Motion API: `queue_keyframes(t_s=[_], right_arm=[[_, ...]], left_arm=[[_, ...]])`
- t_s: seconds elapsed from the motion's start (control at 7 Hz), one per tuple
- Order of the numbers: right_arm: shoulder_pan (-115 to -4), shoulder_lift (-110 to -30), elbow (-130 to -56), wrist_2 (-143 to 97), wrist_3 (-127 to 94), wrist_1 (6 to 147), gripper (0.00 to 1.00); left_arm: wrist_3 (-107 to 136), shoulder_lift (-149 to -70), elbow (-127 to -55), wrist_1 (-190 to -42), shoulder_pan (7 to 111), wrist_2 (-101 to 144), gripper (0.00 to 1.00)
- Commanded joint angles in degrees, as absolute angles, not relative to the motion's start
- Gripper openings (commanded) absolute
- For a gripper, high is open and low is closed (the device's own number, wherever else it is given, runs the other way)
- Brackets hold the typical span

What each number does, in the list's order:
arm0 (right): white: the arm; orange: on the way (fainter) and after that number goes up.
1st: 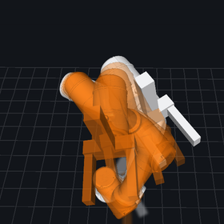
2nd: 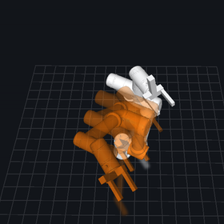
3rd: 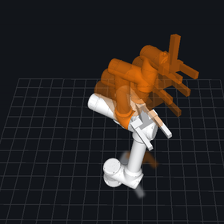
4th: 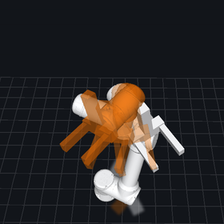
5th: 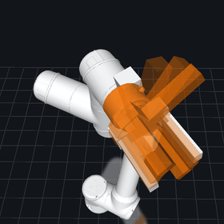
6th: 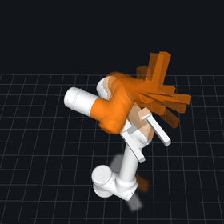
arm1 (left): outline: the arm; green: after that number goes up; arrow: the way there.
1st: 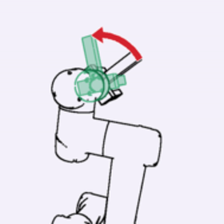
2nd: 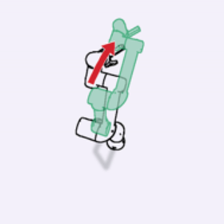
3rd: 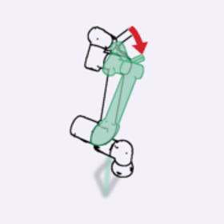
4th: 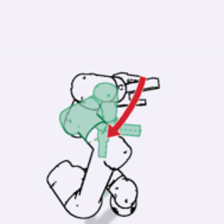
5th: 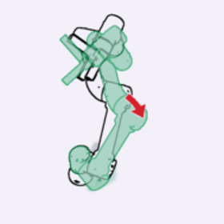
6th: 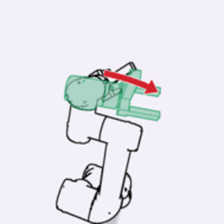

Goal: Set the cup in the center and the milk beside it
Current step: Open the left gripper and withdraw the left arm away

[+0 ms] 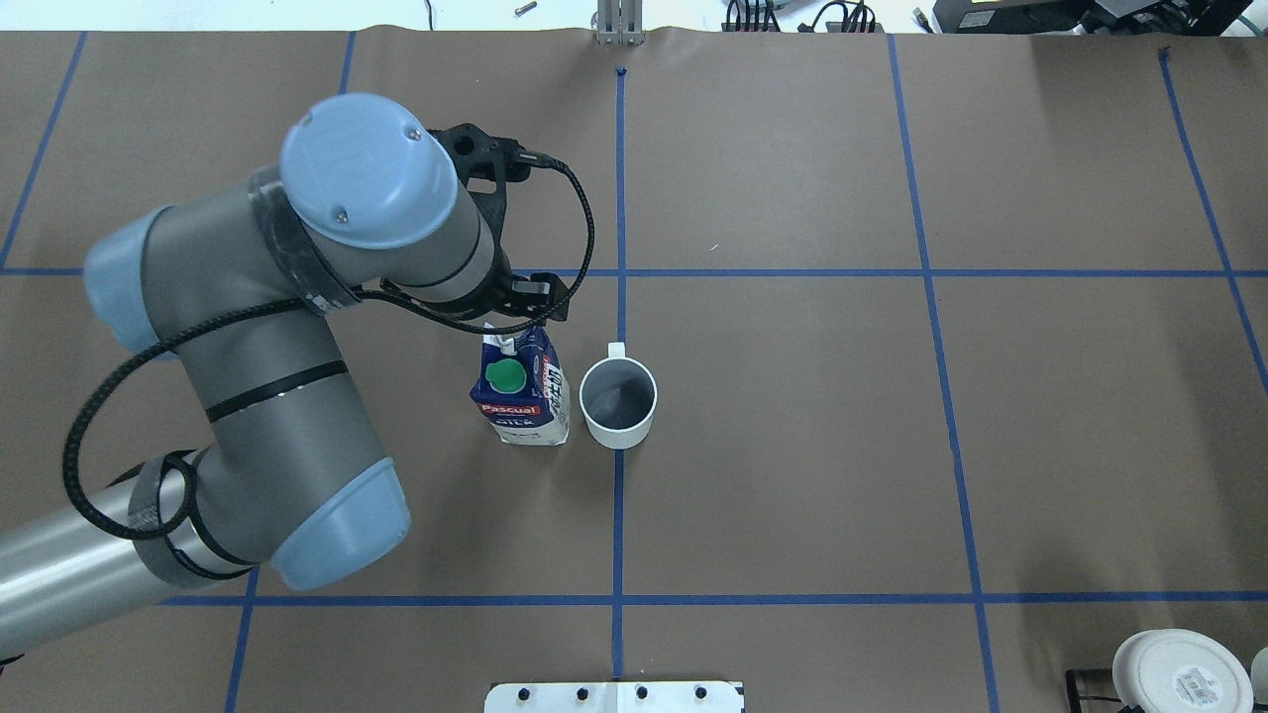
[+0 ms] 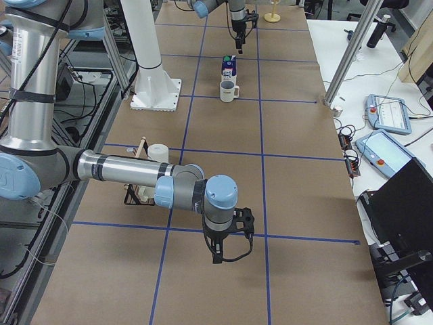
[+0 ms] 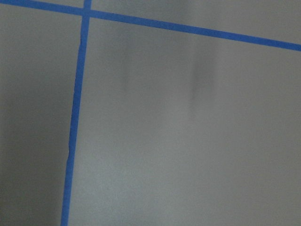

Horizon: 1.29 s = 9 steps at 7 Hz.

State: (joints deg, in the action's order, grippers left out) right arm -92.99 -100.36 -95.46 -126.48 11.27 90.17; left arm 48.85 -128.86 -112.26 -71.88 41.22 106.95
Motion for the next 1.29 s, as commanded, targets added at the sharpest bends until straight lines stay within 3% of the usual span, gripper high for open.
queue_keyframes(t_s=[0.0, 0.43, 0.71, 1.14], right_arm=[[-93.0, -100.3, -94.2, -126.7, 11.2, 90.2, 1.00], [-93.0, -100.3, -94.2, -126.7, 11.3, 90.2, 1.00], [-93.0, -100.0, -94.7, -126.7, 11.1, 89.8, 1.00], [-93.0, -99.5, -94.7, -127.4, 10.7, 89.2, 1.00]], left_arm=[[24.7, -121.5, -113.8, -69.6, 56.9, 118.1, 0.99], [-5.6, -106.1, -107.9, -70.1, 75.0, 124.6, 0.99], [-6.3, -101.3, -100.6, -74.8, 85.3, 124.5, 0.99], [-13.0, -94.4, -100.0, -78.1, 90.9, 125.1, 0.99]])
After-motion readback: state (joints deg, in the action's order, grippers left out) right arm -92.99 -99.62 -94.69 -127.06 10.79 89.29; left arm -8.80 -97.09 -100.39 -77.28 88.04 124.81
